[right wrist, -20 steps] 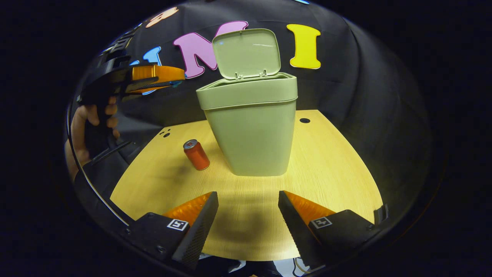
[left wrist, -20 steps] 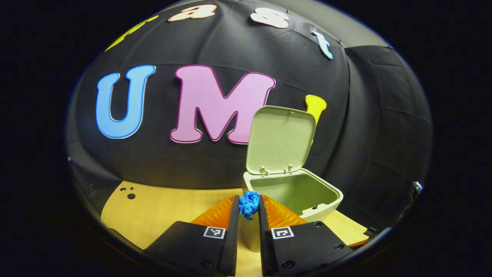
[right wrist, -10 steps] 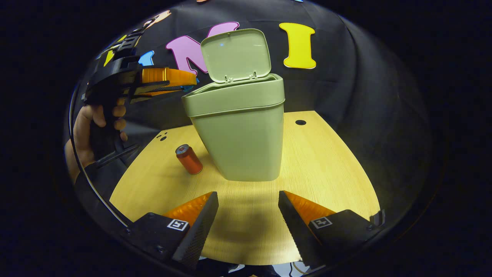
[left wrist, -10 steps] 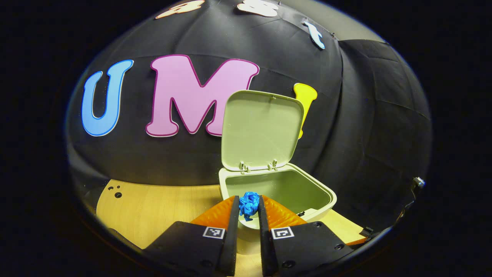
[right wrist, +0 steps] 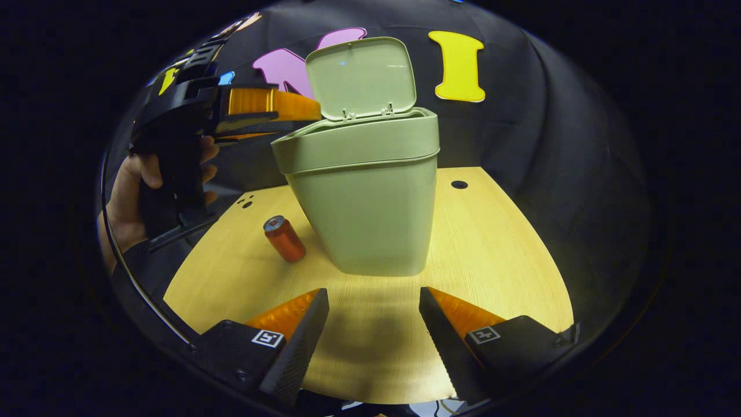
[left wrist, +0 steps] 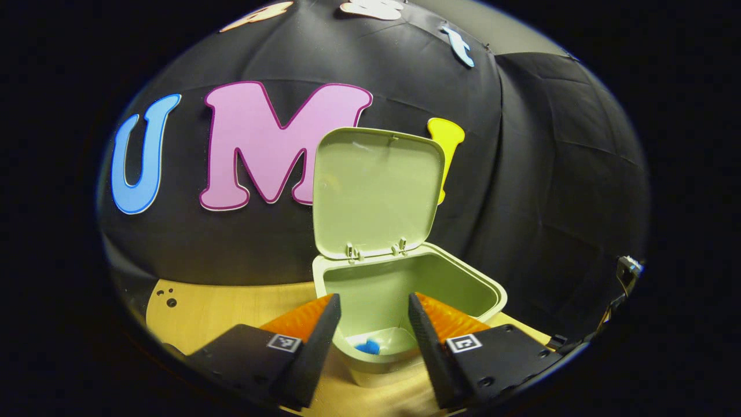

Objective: Press the lid of the desktop garbage bin to open it, pick up the crumpled paper on the desktop and throw it into the bin, then pick up the pop can on the desktop and drop it into the bin, and finally close the garbage bin lid.

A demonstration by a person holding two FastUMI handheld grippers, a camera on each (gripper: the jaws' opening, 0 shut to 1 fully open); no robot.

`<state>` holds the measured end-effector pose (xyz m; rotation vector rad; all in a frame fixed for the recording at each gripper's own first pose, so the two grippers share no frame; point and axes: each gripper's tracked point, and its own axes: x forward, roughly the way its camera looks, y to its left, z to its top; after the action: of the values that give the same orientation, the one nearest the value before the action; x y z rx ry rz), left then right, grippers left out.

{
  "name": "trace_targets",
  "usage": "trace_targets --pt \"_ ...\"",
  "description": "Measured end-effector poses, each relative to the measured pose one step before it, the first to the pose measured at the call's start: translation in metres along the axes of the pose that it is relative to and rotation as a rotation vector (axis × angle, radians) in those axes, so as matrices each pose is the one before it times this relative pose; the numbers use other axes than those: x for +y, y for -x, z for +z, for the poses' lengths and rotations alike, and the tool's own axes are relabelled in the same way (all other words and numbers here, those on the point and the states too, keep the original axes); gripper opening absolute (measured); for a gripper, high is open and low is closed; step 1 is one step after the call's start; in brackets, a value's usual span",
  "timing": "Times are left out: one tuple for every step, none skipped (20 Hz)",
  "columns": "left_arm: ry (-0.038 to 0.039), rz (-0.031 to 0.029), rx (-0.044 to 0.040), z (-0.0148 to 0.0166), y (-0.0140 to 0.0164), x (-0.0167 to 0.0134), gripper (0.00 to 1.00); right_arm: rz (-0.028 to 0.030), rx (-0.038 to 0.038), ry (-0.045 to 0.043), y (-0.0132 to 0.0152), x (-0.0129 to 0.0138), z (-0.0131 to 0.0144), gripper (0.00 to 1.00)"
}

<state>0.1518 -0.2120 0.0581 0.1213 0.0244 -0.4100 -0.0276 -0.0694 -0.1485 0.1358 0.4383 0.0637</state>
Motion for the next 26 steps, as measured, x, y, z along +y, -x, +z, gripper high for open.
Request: trace_targets --pt "0.00640 0.00560 -0.01009 0.00234 0.00190 0.00333 0.88 0.00528 0.00199 0.00365 0.00072 0.00227 -0.00077 0.99" --pt "0.01025 0.00754 -0.01187 0.00235 0.00519 0.00381 0.97 0.00158 -0.00244 0.00443 0.00054 0.00084 0.00117 0.99" --pt "0.01363 0.01644 -0.01254 0.00038 -0.00055 0.00562 0.98 -0.00100 -0.00554 0.00182 -0.00167 -0.00002 0.00206 0.99" --pt "0.01298 0.02056 -0.01171 0.00200 0.00502 0.00706 0.98 -0.00003 -0.00618 0.00063 0.00016 0.00047 0.00197 0.99" --pt "0.00904 0.02170 -0.01121 0.00271 0.00533 0.00927 0.98 -0.00131 -0.00318 0.00062 0.00002 0.00051 0.00098 0.99" --pt "0.00713 0.02396 -0.01128 -0.00021 0.00663 0.01143 0.98 0.00131 0.00029 -0.00155 -0.00047 0.00143 -0.00019 0.99" --pt "0.00462 0.01625 -0.00350 -0.00103 0.00754 0.01071 0.98 0.00443 0.00235 -0.00793 -0.00061 0.00230 -0.00057 0.99" --pt "0.00471 0.02048 0.00348 -0.00362 0.00555 0.01206 0.98 0.00365 0.00259 -0.00512 -0.00146 0.00193 -0.00087 0.99" --pt "0.00355 0.02736 0.00703 -0.00445 0.00796 0.01560 0.98 0.00243 0.00436 -0.00211 -0.00109 0.00236 -0.00095 0.99" --pt "0.00609 0.03170 0.00891 -0.00519 0.00815 0.01602 0.98 0.00408 0.00268 0.00072 -0.00052 0.00253 -0.00065 0.99" --pt "0.00975 0.02994 0.00977 -0.00670 0.00883 0.01626 0.98 0.00545 0.00307 0.00302 -0.00177 0.00402 -0.00091 0.99" --pt "0.01132 0.02850 0.00917 -0.00664 0.00934 0.01457 0.97 0.00211 0.00411 0.00810 -0.00137 0.00469 -0.00105 0.99" --pt "0.00867 0.02394 0.01143 -0.00836 0.00793 0.01504 0.97 0.00341 0.00283 0.01235 -0.00132 0.00487 -0.00056 0.99" --pt "0.00436 0.01969 0.01442 -0.00814 0.00852 0.01397 0.96 0.00348 -0.00052 0.00846 -0.00235 0.00581 0.00097 0.99" --pt "0.00038 0.02812 0.01163 -0.00767 0.00860 0.01826 0.96 0.01078 -0.00686 0.00576 -0.00212 0.00728 0.00308 0.99" --pt "0.00016 0.02433 0.00819 -0.00570 0.00667 0.01443 0.96 0.00742 -0.00849 0.00526 -0.00355 0.00692 0.00379 0.99" --pt "0.00229 0.02612 0.01146 -0.00592 0.00739 0.01570 0.96 0.00583 -0.00513 0.00392 -0.00293 0.00555 0.00321 0.99" --pt "0.00472 0.02702 0.01126 -0.00750 0.00908 0.01644 0.96 0.00891 -0.00128 0.00446 -0.00382 0.00714 0.00094 0.99" --pt "0.00381 0.01805 0.01024 -0.00605 0.00721 0.01233 0.96 0.01054 0.00071 0.00919 -0.00379 0.00703 0.00039 0.99" --pt "0.00266 0.02150 0.01227 -0.00874 0.00627 0.01231 0.96 0.01038 0.00241 0.01479 -0.00493 0.00674 -0.00122 0.99" --pt "-0.00041 0.01661 0.01554 -0.00876 0.00745 0.01168 0.96 0.00639 0.00511 0.02143 -0.00454 0.00604 -0.00206 0.99" --pt "-0.00042 0.01709 0.01781 -0.01026 0.00759 0.01008 0.96 0.00674 0.00429 0.02204 -0.00610 0.00652 -0.00238 0.99" --pt "0.00462 0.01409 0.02033 -0.00922 0.00703 0.00942 0.96 0.00636 0.00488 0.01784 -0.00599 0.00730 -0.00191 0.99" --pt "0.01154 0.00962 0.02148 -0.00938 0.00646 0.00850 0.96 0.00935 0.00399 0.00949 -0.00753 0.00736 -0.00110 0.99" --pt "0.01431 0.00972 0.00821 -0.00614 0.00613 0.00742 0.96 0.01366 0.00245 0.00526 -0.00700 0.00965 -0.00034 0.99" --pt "0.01669 0.00903 0.00684 -0.00437 0.00558 0.00777 0.96 0.01337 0.00492 0.00773 -0.00786 0.00919 -0.00065 0.99"
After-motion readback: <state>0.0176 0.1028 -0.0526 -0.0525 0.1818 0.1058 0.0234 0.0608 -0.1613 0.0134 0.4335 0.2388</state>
